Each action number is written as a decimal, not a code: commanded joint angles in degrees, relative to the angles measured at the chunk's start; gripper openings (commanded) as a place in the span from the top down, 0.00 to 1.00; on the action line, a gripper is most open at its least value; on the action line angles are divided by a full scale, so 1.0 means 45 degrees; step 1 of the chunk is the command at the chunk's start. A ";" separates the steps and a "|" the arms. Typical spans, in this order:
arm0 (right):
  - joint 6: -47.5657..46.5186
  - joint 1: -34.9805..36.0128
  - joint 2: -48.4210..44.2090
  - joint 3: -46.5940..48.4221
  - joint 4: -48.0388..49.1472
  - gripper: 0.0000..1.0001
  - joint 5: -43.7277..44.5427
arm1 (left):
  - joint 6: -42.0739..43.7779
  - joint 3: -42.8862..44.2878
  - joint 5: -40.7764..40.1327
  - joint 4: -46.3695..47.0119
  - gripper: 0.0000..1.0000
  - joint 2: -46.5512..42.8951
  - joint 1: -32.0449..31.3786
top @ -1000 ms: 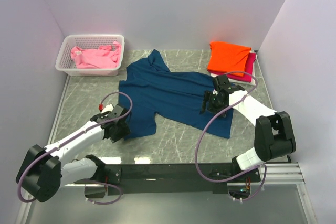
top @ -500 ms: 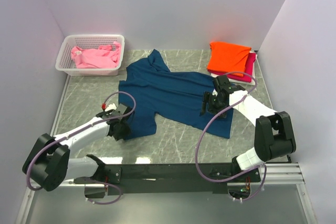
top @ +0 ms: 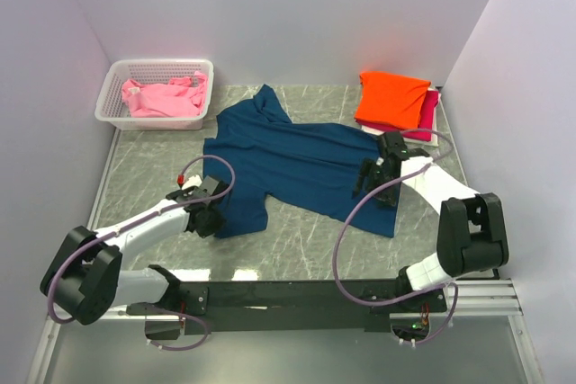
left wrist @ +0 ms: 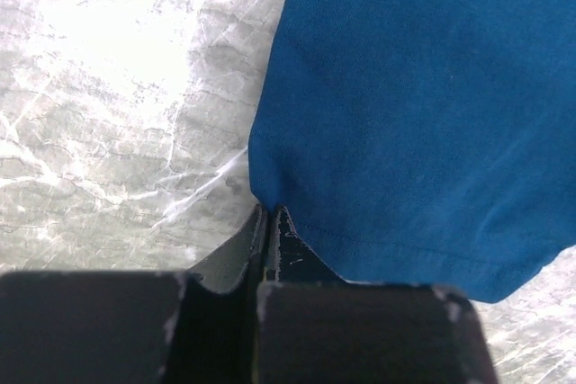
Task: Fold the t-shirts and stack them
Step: Fold the tshirt
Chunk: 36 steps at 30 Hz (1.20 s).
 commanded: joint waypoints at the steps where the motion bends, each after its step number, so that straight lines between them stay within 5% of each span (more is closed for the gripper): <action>1: 0.1083 -0.1139 -0.0892 -0.0752 -0.0322 0.22 0.0604 | 0.0091 -0.0334 0.0574 -0.0096 0.99 -0.0316 -0.0049; 5: 0.1378 -0.2719 -0.1478 -0.1341 -0.0575 0.21 0.1634 | 0.0149 -0.0217 0.0614 -0.0330 0.99 -0.0904 -0.0049; 15: 0.1671 -0.3096 -0.2201 -0.2121 -0.1981 0.22 0.2830 | 0.0306 -0.0021 0.0828 -0.0800 0.99 -0.1666 -0.0030; 21: 0.1847 -0.3096 -0.2378 -0.1986 -0.2704 0.35 0.3065 | 0.0481 0.0290 0.0946 -0.0916 0.99 -0.1667 -0.0010; 36: 0.2296 -0.3076 -0.2594 -0.2533 -0.3291 0.47 0.2598 | 0.1048 0.0584 0.1043 -0.1034 0.99 -0.1804 0.0517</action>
